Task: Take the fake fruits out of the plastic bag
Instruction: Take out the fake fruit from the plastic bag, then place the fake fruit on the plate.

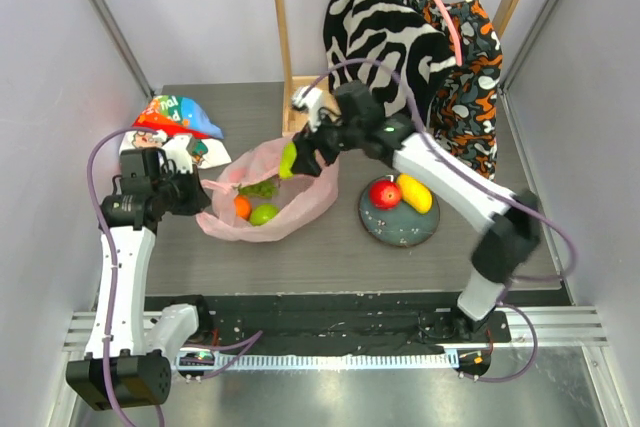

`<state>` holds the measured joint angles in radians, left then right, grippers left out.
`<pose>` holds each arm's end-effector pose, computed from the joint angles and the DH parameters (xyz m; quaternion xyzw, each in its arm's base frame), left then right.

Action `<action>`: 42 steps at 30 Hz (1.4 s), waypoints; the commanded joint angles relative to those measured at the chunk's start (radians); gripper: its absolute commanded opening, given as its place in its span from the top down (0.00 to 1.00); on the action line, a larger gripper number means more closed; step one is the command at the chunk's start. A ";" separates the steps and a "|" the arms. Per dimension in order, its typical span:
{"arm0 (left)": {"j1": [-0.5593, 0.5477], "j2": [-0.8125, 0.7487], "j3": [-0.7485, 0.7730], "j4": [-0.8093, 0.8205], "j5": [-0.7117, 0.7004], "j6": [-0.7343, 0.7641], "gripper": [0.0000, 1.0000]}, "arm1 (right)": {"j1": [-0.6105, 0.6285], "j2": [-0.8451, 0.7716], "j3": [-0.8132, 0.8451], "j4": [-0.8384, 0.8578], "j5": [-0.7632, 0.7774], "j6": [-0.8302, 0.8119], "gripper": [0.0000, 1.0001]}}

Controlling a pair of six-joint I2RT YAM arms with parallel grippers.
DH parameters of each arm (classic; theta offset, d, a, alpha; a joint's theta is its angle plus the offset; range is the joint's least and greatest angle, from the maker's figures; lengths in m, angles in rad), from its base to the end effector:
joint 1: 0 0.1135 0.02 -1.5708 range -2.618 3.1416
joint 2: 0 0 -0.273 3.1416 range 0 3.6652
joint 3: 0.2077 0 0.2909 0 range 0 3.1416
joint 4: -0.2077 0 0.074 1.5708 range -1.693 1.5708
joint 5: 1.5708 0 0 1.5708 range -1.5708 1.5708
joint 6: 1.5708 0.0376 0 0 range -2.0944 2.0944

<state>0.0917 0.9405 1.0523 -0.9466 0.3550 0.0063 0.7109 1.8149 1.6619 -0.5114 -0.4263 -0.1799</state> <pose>0.2089 0.0061 0.3444 0.0243 0.9203 -0.1472 0.3617 0.3397 0.3130 0.3276 -0.4621 0.7531 0.2958 0.3630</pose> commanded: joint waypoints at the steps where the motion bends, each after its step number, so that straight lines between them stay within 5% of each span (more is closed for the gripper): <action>1: -0.001 0.017 0.011 0.091 0.053 -0.037 1.00 | -0.062 -0.258 -0.062 -0.111 -0.029 -0.053 0.56; 9: -0.001 0.035 0.012 0.108 0.071 -0.032 1.00 | -0.300 -0.604 -0.450 -0.358 0.129 -0.288 0.56; 15: -0.001 0.018 -0.005 0.100 0.068 -0.037 1.00 | -0.398 -0.698 -0.625 -0.444 0.129 -0.374 0.55; 22: -0.001 0.024 -0.006 0.080 0.082 -0.035 1.00 | -0.412 -0.619 -0.722 -0.409 0.293 -0.403 0.55; 32: -0.003 0.040 0.008 0.078 0.090 -0.061 1.00 | -0.418 -0.473 -0.709 -0.294 0.297 -0.395 0.52; 42: -0.001 0.055 0.012 0.068 0.102 -0.054 1.00 | -0.418 -0.431 -0.683 -0.292 0.354 -0.339 0.18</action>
<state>0.0917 0.9932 1.0462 -0.8829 0.4309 -0.0483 0.2935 1.3842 0.9230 -0.8448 -0.1310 -0.5499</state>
